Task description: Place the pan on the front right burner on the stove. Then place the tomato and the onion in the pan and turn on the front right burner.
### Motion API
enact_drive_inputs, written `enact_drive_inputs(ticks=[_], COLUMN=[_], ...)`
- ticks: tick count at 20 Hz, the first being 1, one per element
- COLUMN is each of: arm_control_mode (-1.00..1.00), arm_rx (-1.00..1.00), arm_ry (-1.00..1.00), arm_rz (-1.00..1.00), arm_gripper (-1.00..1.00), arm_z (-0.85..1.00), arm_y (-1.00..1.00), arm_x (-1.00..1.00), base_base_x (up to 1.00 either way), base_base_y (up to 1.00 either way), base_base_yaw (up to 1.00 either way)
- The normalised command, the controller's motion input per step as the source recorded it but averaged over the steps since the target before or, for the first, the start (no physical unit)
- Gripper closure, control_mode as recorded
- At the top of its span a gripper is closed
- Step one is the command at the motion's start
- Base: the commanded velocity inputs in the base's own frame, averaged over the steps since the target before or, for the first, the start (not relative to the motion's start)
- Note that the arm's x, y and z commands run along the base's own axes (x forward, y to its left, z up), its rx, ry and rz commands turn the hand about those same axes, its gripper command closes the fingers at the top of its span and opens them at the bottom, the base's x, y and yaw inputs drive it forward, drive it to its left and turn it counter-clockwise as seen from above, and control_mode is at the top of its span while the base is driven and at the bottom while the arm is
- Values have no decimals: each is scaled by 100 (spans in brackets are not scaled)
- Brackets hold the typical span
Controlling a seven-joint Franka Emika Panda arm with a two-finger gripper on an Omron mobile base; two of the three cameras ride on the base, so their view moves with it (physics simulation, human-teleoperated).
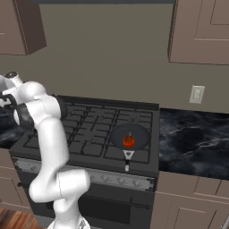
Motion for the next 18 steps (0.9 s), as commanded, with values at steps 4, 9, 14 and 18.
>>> enact_drive_inputs(ticks=[4,9,14,18], arm_control_mode=[-100,-100,-100,-100], arm_rx=[0,0,0,0], arm_ry=[0,-1,-2,-3], arm_rz=[-2,-4,-5,-4], arm_gripper=[100,100,100,100], arm_z=[29,28,28,28], arm_y=[-59,-63,-68,-63], arm_x=[-43,-46,-46,-39], base_base_x=[0,0,0,0], base_base_y=[0,0,0,0], base_base_yaw=[0,0,0,0])
